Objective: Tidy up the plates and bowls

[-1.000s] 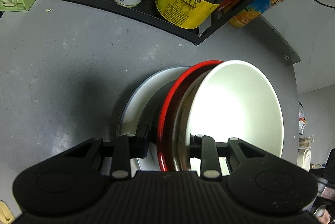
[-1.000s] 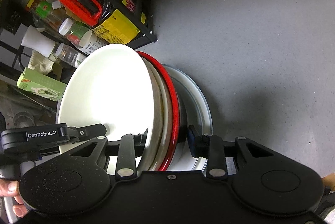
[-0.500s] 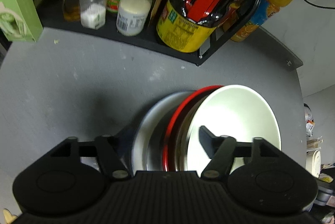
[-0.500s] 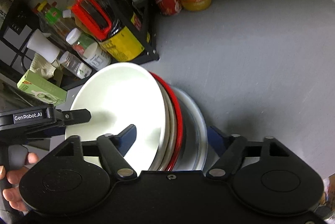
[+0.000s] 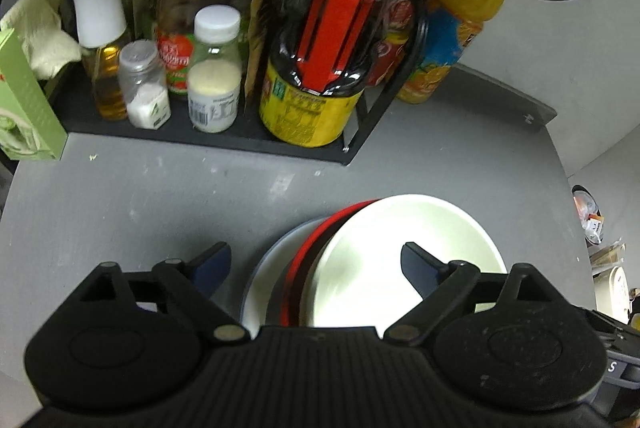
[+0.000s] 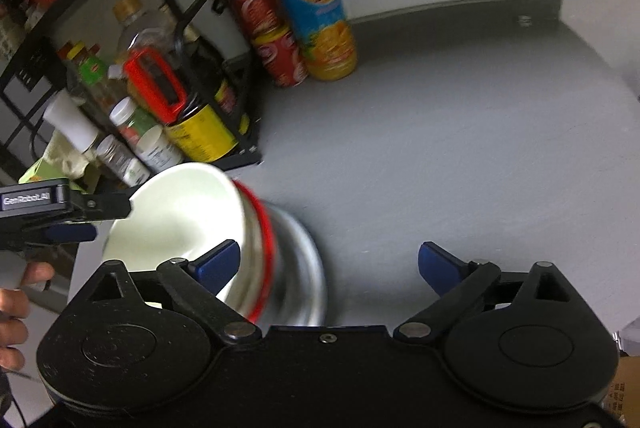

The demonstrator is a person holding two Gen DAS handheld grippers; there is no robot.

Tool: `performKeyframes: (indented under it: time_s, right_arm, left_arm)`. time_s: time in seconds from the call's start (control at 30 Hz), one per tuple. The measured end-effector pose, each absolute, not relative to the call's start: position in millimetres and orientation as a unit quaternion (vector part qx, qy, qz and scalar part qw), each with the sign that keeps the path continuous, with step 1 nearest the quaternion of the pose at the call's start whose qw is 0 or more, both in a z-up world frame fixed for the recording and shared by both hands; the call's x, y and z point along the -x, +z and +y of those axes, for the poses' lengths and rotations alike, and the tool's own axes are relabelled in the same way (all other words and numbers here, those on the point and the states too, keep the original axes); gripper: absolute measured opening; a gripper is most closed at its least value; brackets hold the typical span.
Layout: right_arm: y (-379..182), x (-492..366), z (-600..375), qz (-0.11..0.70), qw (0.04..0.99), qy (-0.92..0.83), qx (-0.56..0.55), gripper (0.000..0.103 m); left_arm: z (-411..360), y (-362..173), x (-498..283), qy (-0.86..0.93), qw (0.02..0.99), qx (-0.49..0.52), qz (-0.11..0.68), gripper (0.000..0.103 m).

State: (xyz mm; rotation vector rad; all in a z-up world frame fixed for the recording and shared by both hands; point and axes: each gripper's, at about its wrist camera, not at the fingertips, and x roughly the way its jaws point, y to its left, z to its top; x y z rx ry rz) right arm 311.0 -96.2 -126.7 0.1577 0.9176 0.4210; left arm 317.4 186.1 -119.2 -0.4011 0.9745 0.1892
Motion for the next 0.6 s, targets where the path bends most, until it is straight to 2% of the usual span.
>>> performKeyframes:
  time_s: [0.27,0.6]
  right_arm:
    - [-120,-292,-137,0.404,0.89,0.185,-0.105,0.099]
    - [-102,-253,-169,0.372,0.908,0.174,-0.088,0.103]
  left_arm:
    - [173,-109,-309,0.101,0.873,0.174,0.445,0.092]
    - [141,-89,-264,0.115,0.883,0.164,0.425,0.095]
